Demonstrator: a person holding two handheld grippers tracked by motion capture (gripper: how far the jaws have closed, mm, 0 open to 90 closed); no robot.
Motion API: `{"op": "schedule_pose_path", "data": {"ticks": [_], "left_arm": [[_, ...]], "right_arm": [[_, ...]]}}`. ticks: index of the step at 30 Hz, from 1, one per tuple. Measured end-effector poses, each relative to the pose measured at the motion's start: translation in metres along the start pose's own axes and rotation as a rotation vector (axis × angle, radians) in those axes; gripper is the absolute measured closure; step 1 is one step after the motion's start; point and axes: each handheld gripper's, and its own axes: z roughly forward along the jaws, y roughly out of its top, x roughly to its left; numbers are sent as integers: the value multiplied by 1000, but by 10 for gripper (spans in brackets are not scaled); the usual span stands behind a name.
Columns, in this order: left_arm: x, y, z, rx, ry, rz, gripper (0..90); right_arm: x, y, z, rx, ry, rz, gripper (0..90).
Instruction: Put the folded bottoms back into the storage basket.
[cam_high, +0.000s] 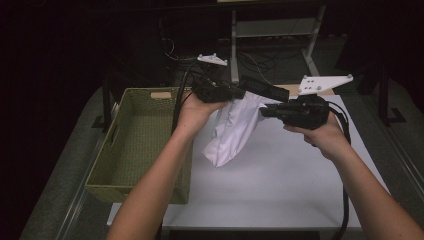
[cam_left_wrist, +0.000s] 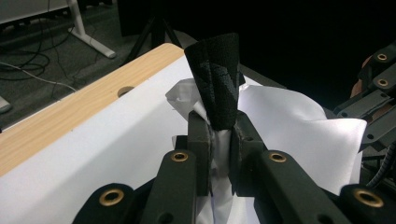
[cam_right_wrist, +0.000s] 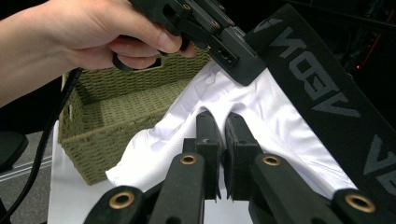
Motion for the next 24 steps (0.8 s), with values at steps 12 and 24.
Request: {"op": "schedule_pose_path", "data": {"ticks": [12, 24], "left_arm": [[26, -9, -38, -15, 12, -14, 798], [50, -26, -82, -36, 51, -32, 798]], "right_arm": [[9, 27, 30, 10, 30, -24, 847], [27, 51, 76, 32, 81, -63, 846]]}}
